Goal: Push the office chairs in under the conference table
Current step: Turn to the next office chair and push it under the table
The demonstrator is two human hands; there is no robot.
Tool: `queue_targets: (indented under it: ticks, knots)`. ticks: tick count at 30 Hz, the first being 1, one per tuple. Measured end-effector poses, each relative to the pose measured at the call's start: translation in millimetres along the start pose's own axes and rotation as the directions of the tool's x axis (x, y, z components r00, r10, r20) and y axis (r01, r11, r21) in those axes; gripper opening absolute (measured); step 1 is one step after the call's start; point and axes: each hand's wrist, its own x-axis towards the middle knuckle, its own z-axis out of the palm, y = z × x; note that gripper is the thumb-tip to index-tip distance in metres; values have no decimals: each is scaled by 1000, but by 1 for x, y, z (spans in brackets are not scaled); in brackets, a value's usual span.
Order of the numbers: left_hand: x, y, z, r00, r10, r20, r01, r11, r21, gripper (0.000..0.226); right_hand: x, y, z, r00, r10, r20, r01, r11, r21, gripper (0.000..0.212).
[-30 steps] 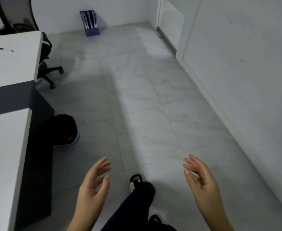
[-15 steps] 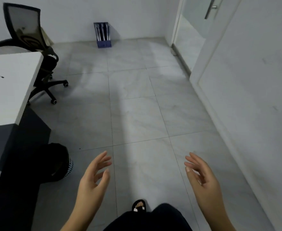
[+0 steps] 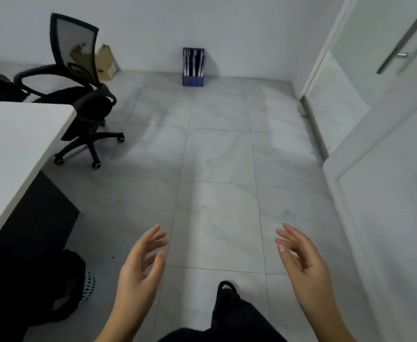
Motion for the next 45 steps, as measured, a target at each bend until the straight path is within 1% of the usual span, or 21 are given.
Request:
queue_targets:
  ticks: [2, 4, 7, 10, 15, 18, 21, 23, 27, 32, 36, 39, 45]
  knots:
    - [34, 8, 16, 999, -11, -30, 11, 1000, -4, 57, 54, -7, 7, 998, -8, 64, 8, 1000, -3, 34]
    - [62, 10, 24, 996, -51, -71, 51, 999, 0, 65, 98, -10, 21, 989, 8, 149, -7, 1000, -6, 34]
    - [104, 9, 28, 980, -115, -165, 113, 993, -22, 61, 159, -11, 48, 971, 31, 236, -27, 999, -20, 33]
    - [159, 1, 29, 961, -151, -232, 151, 988, -18, 68, 227, -13, 80, 956, 29, 293, -20, 999, -35, 32]
    - [285, -7, 13, 946, -132, -297, 144, 989, 19, 61, 347, -30, 152, 950, -11, 311, 25, 999, -41, 32]
    - [368, 3, -8, 939, -91, -333, 104, 994, 22, 56, 414, -53, 200, 946, -41, 323, 45, 999, -4, 32]
    - [442, 12, -23, 941, -84, -328, 98, 995, 27, 66, 473, -75, 244, 936, -67, 345, 65, 998, 16, 32]
    - [482, 12, -27, 946, -104, -309, 117, 993, 26, 69, 507, -83, 266, 927, -61, 370, 58, 998, 19, 33]
    - [563, 9, -31, 940, -139, -311, 151, 988, 14, 72, 583, -90, 301, 934, -44, 355, 44, 999, 8, 33]
    - [688, 6, -19, 924, -148, -353, 159, 987, 0, 71, 703, -95, 349, 918, -51, 394, 57, 998, -5, 33]
    - [790, 12, 2, 902, -156, -402, 157, 987, -31, 57, 818, -115, 381, 899, -60, 433, 75, 997, -17, 31]
    - [860, 23, 13, 893, -158, -421, 160, 987, -30, 54, 898, -137, 406, 883, -83, 462, 103, 994, -19, 30]
    - [973, 26, 9, 840, -232, -490, 219, 972, -85, 53, 1010, -155, 468, 836, -48, 547, 82, 996, -37, 31]
